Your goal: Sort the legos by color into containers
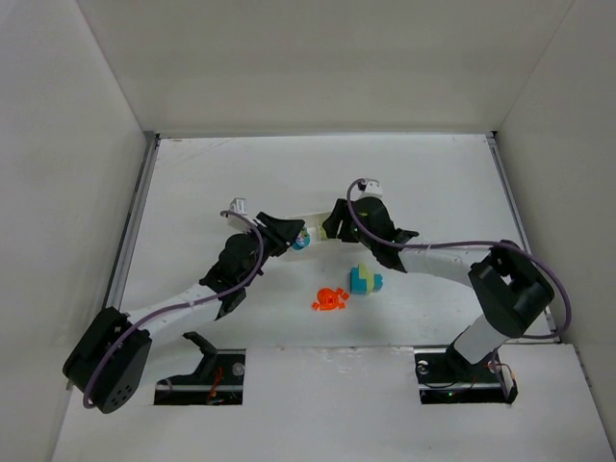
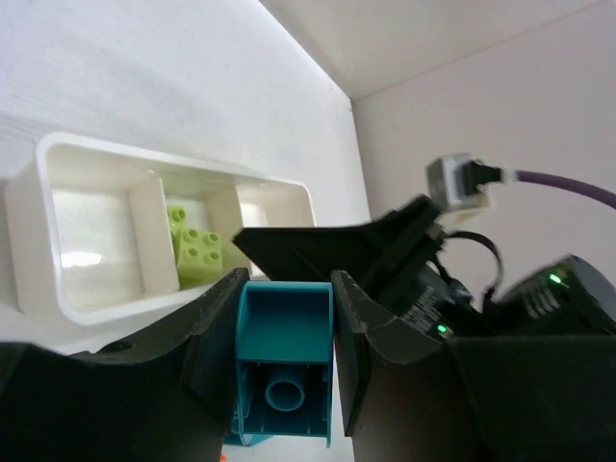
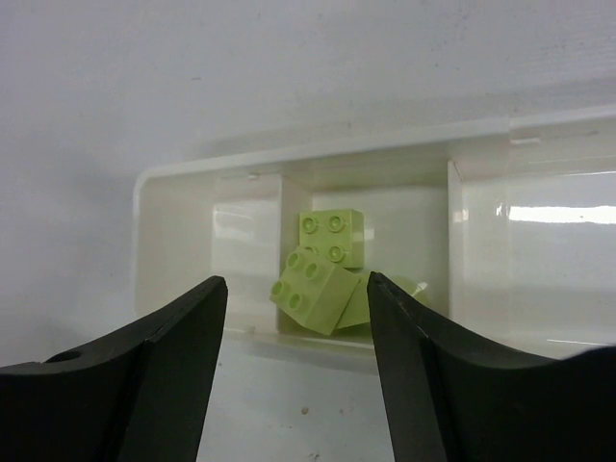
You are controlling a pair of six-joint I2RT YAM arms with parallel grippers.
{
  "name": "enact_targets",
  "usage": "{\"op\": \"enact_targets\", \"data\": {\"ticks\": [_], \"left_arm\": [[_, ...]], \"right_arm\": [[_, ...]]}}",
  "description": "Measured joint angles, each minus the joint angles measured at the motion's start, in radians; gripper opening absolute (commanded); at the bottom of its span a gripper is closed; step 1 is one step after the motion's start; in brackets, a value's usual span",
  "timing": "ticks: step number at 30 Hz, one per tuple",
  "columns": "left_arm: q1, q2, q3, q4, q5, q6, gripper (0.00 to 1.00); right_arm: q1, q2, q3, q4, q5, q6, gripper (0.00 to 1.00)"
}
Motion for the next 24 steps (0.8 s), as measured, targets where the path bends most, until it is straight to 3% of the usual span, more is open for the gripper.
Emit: {"op": "enact_targets", "data": {"ticks": [13, 24], "left_arm": [[-0.006, 0.219, 0.262, -0.199, -0.113, 0.285, 0.15], [-0.048, 0.367, 0.348, -0.265, -0.154, 0.555, 0.16]], "right_arm": [[-0.054, -0.38, -0.228, 0.053, 0.002, 0.0, 0.68], [-0.066, -0.43, -0.29, 0.078, -0.023, 0.0, 0.67]]}}
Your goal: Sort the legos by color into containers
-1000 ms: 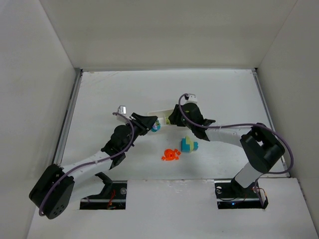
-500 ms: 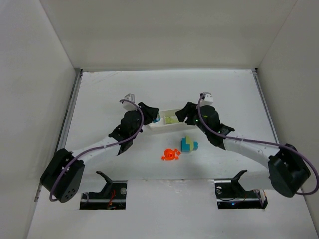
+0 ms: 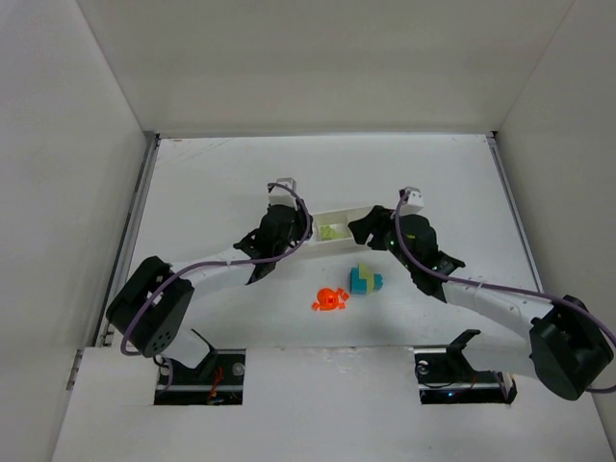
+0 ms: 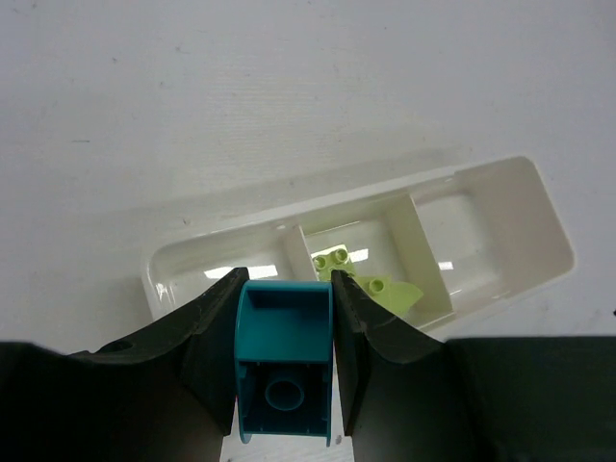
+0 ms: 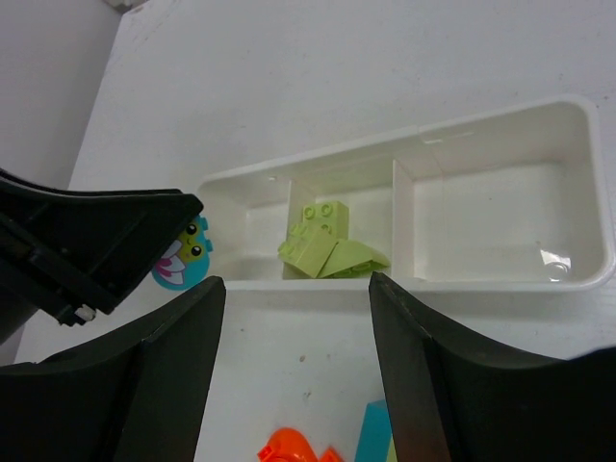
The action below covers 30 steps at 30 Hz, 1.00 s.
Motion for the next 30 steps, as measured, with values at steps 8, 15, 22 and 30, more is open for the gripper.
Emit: {"op": "enact_targets", "data": {"ticks": [8, 15, 22, 30], "left_arm": [[-0.002, 0.101, 0.057, 0.031, -0.009, 0.139, 0.18], [0.001, 0.138, 0.06, 0.032, -0.011, 0.185, 0.3], [0.002, 0.138, 0.06, 0.032, -0.019, 0.199, 0.43], [0.008, 0.107, 0.056, 0.021, -0.037, 0.21, 0.48]], "right_arm": [[0.0, -0.036, -0.007, 0.011, -0.013, 0.0, 0.67], [-0.004, -0.053, -0.018, 0.021, -0.015, 0.0, 0.67], [-0.006, -0.054, -0.018, 0.021, -0.016, 0.0, 0.67], [0.001, -0.065, -0.018, 0.01, -0.016, -0.011, 0.31]]}}
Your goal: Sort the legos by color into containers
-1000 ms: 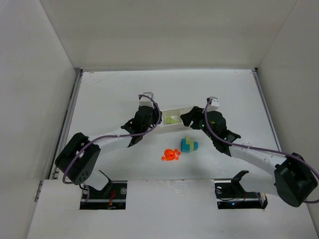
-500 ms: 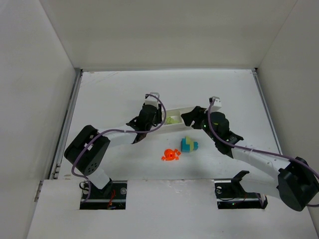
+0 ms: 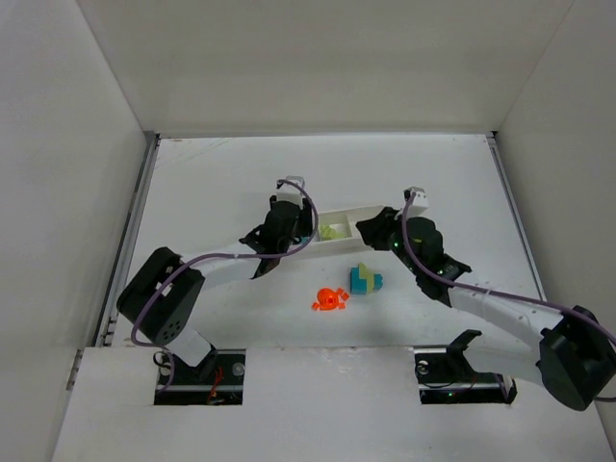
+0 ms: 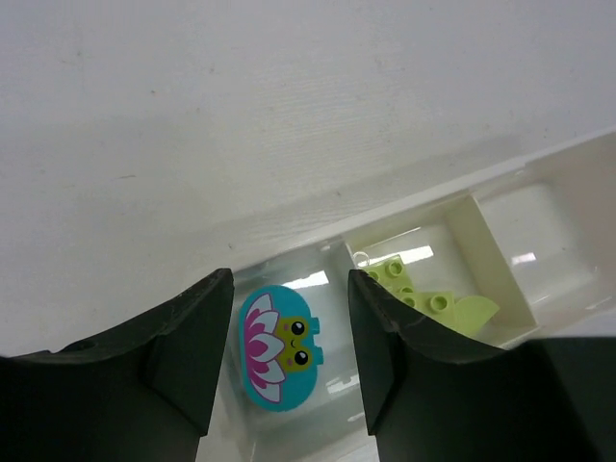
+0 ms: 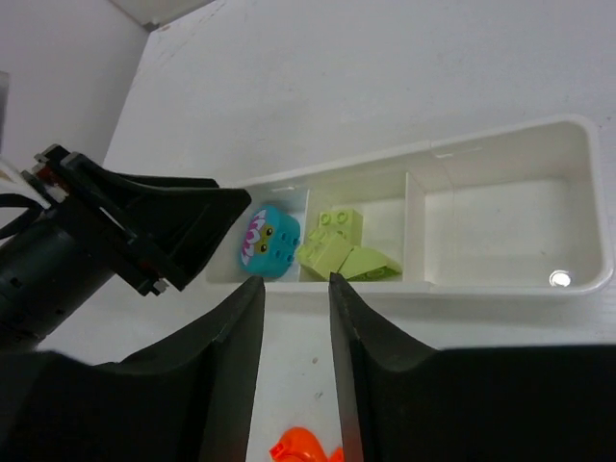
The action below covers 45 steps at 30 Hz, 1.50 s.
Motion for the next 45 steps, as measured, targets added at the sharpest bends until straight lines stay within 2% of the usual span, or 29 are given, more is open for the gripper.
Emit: {"op": "enact_targets", "data": {"ticks": [3, 6, 8, 13, 15, 23, 31, 39, 45], "left_arm": [[0.0, -0.087, -0.017, -0.013, -0.016, -0.005, 0.43], [0.0, -0.209, -0.043, -0.023, -0.029, -0.038, 0.39], [0.0, -0.288, -0.068, -0.032, -0.034, -0.073, 0.35], [-0.005, -0.447, -0.162, -0.115, -0.044, -0.18, 0.24], [-0.018, -0.502, -0.215, -0.163, -0.047, -0.218, 0.23], [-0.098, -0.668, -0.367, -0.307, -0.06, -0.334, 0.25], [-0.19, -0.684, -0.442, -0.332, -0.065, -0.398, 0.28], [-0.274, -0.733, -0.463, -0.345, -0.09, -0.416, 0.28], [-0.285, -0.748, -0.474, -0.363, -0.103, -0.42, 0.29]], "right_arm": [[0.04, -0.018, 0.0, -0.032, 0.008, -0.003, 0.24], [0.128, -0.016, 0.0, -0.068, 0.013, -0.007, 0.25], [0.203, -0.003, 0.001, -0.099, 0.024, -0.01, 0.32], [0.398, 0.043, 0.001, -0.203, 0.093, -0.014, 0.62], [0.437, 0.059, 0.002, -0.241, 0.124, -0.017, 0.66], [0.512, 0.221, 0.094, -0.375, 0.217, -0.002, 0.71], [0.552, 0.346, 0.182, -0.448, 0.266, 0.047, 0.71], [0.564, 0.415, 0.219, -0.515, 0.321, 0.101, 0.63], [0.571, 0.439, 0.223, -0.537, 0.332, 0.14, 0.51]]}}
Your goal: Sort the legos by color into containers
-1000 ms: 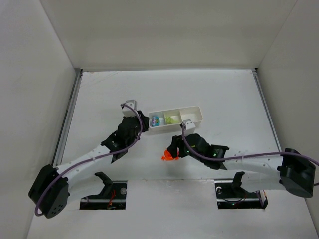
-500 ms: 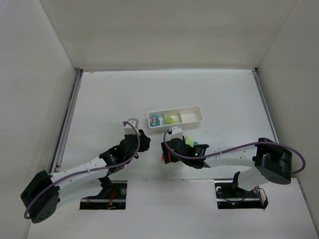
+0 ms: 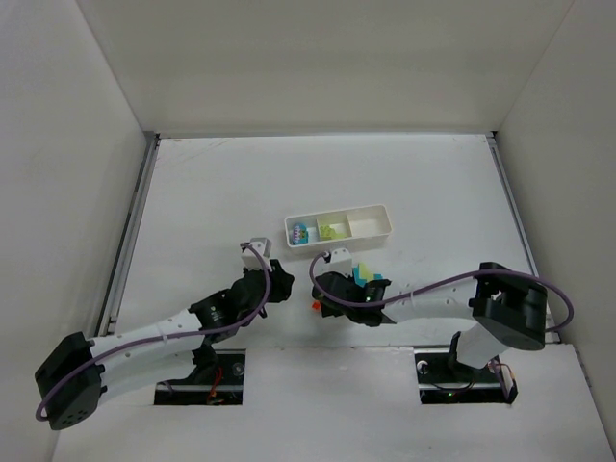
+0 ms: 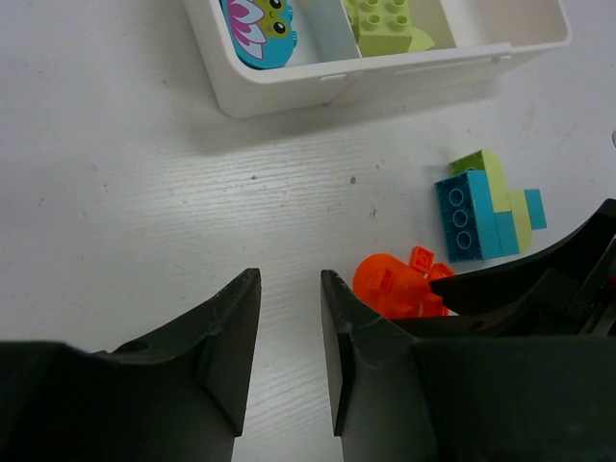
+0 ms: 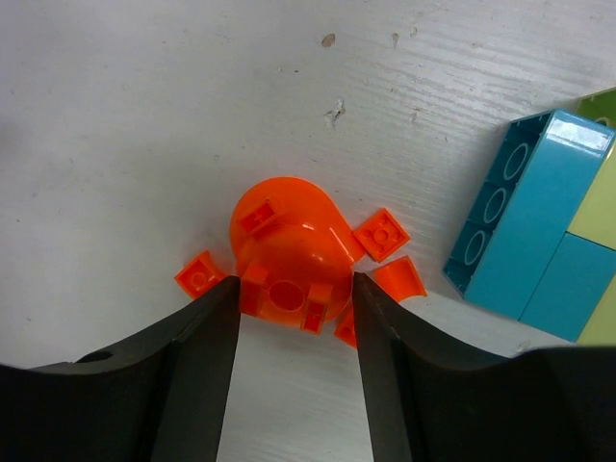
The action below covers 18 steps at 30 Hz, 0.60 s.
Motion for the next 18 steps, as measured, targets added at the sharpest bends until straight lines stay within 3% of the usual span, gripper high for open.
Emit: {"op": "enact_targets", "data": {"ticks": [8, 18], "left_arm": [[-0.016, -0.006, 0.0, -0.012, 0.001, 0.0, 0.4], [-0.058, 0.006, 0.0, -0.029, 0.001, 0.001, 0.45]], "right_arm": [[0.013, -0.011, 0.002, -0.007, 0.017, 0.018, 0.46], [-0.054, -0.205, 0.002, -0.005, 0.022, -0.033, 0.46]]}}
